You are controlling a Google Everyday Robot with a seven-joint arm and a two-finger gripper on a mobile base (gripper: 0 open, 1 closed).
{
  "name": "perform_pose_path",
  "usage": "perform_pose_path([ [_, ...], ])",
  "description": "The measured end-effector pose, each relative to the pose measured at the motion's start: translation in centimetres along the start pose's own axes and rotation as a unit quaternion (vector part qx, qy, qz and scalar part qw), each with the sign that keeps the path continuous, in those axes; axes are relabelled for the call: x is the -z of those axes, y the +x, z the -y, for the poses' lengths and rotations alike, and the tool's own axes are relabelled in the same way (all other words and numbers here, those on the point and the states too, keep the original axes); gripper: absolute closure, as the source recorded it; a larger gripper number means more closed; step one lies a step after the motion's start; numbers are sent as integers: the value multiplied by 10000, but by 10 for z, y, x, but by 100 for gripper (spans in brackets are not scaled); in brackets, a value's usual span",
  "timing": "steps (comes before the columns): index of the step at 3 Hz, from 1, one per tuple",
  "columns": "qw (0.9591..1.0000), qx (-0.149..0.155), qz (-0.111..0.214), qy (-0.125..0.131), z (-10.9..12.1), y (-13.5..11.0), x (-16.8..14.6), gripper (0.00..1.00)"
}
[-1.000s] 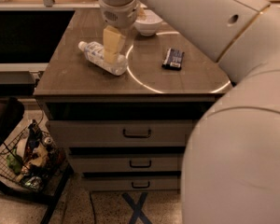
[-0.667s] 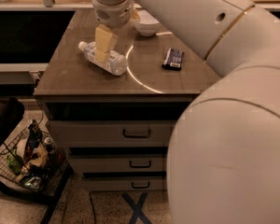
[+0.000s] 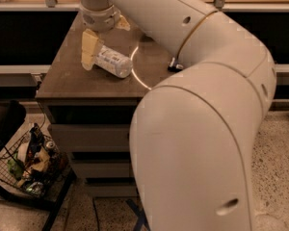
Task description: Place blue plastic bottle upright
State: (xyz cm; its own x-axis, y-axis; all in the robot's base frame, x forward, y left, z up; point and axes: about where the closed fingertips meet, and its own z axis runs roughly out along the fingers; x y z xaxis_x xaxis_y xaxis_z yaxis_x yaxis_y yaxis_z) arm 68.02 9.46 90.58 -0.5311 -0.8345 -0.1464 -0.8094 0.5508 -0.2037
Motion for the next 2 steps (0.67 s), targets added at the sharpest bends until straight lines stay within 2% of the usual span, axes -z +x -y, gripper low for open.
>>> perform_pose_path([
  [2, 9987, -414, -258, -146, -2, -17, -35, 0],
])
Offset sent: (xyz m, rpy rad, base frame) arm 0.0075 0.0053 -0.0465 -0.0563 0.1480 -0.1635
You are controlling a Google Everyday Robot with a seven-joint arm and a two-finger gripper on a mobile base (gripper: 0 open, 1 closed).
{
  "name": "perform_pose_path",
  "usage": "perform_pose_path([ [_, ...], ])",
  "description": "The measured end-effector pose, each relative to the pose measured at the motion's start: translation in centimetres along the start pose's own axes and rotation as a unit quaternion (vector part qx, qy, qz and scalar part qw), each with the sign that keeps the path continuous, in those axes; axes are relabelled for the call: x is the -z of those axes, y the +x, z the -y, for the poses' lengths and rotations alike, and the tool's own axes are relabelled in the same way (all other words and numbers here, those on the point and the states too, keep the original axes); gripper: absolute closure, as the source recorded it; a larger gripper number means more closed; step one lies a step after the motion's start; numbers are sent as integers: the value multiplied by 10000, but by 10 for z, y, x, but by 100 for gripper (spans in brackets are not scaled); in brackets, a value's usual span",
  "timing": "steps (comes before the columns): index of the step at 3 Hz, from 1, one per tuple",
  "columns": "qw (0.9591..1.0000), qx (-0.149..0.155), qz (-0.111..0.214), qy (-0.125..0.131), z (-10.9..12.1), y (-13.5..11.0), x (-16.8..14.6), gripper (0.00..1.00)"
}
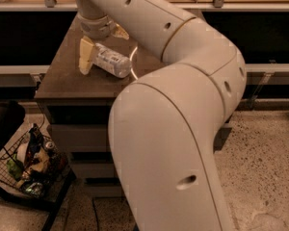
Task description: Place blue plastic bottle upright
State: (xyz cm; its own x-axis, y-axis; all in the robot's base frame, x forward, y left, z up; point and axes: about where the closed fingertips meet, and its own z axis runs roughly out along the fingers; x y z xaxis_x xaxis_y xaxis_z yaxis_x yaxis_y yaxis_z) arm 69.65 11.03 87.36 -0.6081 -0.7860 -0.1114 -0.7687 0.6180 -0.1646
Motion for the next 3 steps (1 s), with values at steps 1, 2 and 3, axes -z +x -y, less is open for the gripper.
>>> perform_pose_path([
  [1, 9997, -206, -77, -54, 5, 0, -12, 0],
  [2, 9992, -382, -104, -102, 13, -2, -22, 0],
  [3, 9993, -348, -75, -150, 15, -9, -27, 18],
])
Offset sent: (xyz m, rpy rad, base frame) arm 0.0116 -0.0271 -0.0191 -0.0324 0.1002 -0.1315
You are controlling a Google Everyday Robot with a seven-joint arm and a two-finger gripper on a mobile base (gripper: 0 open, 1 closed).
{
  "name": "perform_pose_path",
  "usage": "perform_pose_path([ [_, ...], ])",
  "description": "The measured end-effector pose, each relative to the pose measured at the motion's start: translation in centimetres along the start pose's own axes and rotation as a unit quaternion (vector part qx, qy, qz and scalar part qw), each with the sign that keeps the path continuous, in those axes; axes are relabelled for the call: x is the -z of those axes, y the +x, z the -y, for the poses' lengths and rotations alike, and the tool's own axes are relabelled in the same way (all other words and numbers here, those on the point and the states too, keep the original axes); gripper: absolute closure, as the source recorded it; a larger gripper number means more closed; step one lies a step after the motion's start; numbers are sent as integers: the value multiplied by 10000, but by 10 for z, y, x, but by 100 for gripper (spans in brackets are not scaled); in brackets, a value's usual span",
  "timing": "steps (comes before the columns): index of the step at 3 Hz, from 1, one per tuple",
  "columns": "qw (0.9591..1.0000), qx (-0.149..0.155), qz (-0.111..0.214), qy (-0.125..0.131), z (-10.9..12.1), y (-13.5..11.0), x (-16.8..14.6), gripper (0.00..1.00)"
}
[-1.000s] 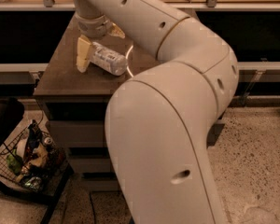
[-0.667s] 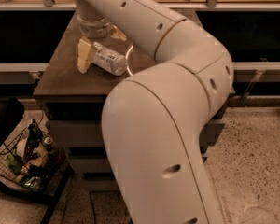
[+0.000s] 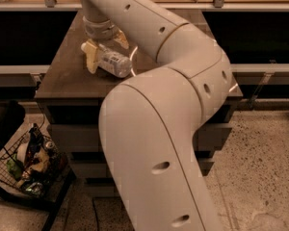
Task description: Place blue plastic bottle upright
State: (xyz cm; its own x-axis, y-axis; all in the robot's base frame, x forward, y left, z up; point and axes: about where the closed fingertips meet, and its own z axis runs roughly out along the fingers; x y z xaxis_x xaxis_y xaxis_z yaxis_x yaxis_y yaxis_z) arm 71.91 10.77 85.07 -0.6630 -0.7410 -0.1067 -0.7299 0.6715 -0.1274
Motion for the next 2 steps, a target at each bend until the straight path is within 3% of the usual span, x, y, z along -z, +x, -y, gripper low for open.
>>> perform_pose_path([
  [2, 9998, 121, 130, -105, -1, -11, -10, 64],
])
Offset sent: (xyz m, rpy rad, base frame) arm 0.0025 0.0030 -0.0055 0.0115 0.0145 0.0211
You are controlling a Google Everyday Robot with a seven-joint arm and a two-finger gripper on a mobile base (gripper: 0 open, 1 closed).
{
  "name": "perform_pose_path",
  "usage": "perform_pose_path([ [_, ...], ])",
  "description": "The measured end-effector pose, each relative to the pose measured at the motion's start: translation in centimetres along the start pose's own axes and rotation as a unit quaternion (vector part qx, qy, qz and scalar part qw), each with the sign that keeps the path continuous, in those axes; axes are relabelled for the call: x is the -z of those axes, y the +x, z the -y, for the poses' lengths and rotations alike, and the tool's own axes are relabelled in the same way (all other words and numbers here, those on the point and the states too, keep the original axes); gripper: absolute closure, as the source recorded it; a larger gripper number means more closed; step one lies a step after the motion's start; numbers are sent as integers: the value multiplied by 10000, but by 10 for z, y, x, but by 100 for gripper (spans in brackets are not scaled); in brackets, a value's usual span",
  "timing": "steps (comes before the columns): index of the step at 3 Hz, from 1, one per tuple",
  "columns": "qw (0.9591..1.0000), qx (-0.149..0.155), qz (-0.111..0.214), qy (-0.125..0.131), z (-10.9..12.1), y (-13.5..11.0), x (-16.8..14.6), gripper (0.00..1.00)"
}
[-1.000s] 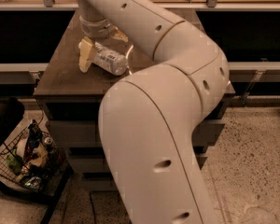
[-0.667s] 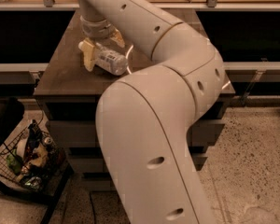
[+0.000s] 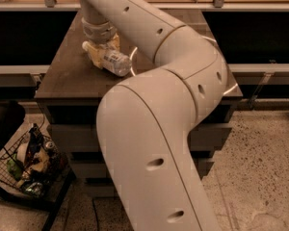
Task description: Place blue plastic bottle upright
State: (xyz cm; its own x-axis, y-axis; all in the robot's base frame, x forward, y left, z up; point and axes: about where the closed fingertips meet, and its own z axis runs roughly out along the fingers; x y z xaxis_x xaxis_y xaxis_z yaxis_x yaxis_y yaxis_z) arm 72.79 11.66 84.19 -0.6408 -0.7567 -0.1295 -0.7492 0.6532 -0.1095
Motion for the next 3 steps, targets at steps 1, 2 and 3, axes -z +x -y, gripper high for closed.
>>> perform_pose_path([
  [1, 10000, 6, 91, 13, 0, -6, -4, 88],
  [2, 9999, 10, 140, 19, 1, -10, -6, 100],
  [3, 9999, 25, 143, 48, 0, -11, -6, 100],
])
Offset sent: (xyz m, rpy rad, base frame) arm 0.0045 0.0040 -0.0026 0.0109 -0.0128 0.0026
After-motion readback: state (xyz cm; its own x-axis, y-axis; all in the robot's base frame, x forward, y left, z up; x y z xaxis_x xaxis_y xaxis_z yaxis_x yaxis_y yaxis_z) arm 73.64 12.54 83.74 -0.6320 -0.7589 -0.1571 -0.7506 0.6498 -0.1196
